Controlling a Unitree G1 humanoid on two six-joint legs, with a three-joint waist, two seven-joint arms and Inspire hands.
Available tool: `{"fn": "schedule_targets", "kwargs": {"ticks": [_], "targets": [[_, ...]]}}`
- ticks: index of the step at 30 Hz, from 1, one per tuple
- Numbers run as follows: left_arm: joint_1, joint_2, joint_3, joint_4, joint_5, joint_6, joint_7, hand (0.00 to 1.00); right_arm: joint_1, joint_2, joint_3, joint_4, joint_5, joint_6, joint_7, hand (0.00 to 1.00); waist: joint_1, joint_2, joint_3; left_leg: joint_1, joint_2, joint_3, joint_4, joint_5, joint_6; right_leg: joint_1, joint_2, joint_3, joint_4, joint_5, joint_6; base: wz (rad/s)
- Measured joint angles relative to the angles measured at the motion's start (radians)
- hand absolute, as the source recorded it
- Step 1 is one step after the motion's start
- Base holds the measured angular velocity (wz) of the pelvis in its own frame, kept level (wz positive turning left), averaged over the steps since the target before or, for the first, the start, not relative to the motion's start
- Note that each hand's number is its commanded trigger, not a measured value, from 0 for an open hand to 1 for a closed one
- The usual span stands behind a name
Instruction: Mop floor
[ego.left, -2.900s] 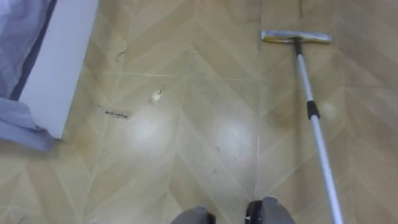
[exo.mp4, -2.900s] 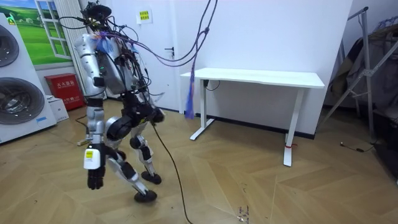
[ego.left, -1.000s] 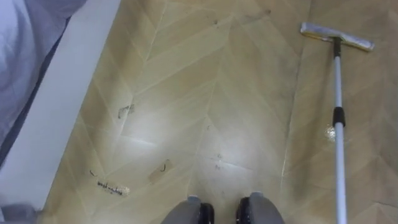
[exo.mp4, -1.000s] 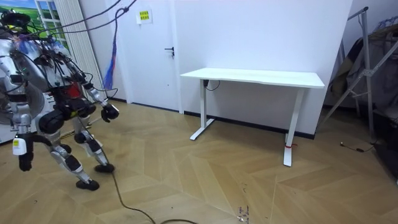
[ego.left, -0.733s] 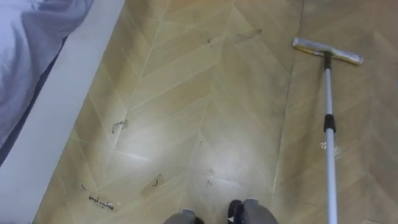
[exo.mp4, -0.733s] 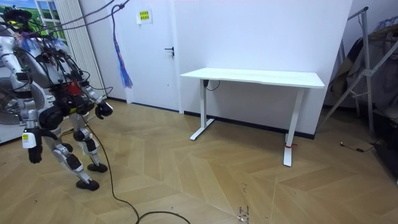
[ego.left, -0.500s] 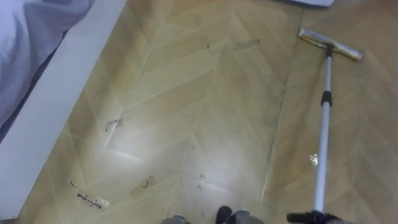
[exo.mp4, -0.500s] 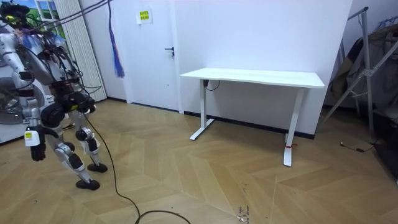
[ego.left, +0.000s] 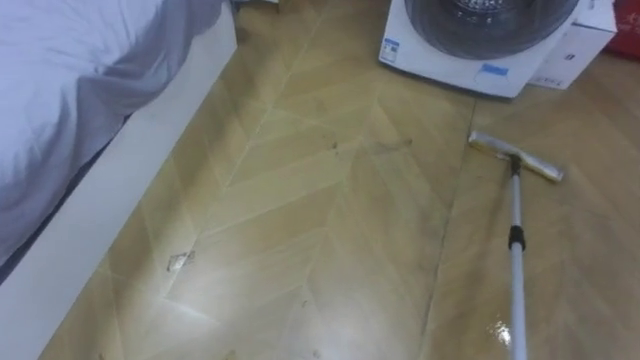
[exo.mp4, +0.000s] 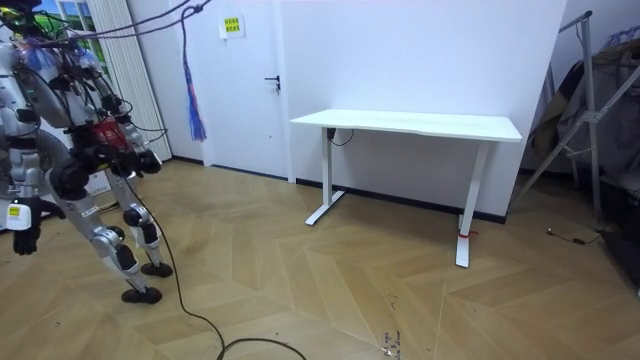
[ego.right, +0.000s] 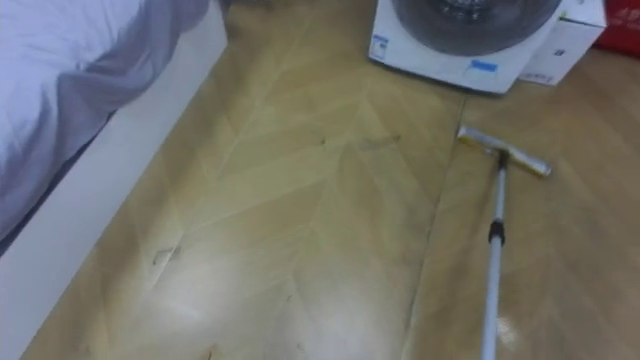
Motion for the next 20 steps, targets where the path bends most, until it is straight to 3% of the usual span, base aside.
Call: {"fn": "schedule_targets", "kwargs": {"ticks": [5,11,16,20], "targets": [[0.01,-0.013,0.043,-0.003,0.004,-0.001,0.013,0.0,0.054,0.039,-0.018,-0.04,-0.021,-0.004,0.002,1.0,-0.007,0.002,0.0028,0.074,0.014,0.017,-0.027,0.0,0.0,0.071,0.01,0.003,-0.029,0.0,0.0,-0.05],[0.031,-0.026,0.101,0.0,0.148,0.011,0.013,0.0,0.055,0.057,-0.048,-0.047,-0.037,-0.003,0.031,1.0,-0.02,0.002,0.0049,0.094,0.013,0.025,-0.03,0.0,0.0,0.098,0.01,0.007,-0.04,0.0,0.001,0.0],[0.057,-0.04,0.115,-0.012,0.187,0.07,0.009,0.0,0.072,0.059,-0.061,-0.078,-0.073,0.018,0.027,1.0,-0.022,0.001,0.0072,0.121,0.012,0.023,-0.031,0.0,0.0,0.113,0.01,0.013,-0.038,-0.004,0.002,0.0],[0.059,-0.044,0.12,-0.012,0.195,0.096,0.0,0.0,0.074,0.059,-0.067,-0.08,-0.1,0.028,0.019,1.0,-0.024,0.002,0.0066,0.124,0.014,0.023,-0.031,0.0,0.0,0.112,0.01,0.013,-0.026,-0.003,0.001,0.0]]}}
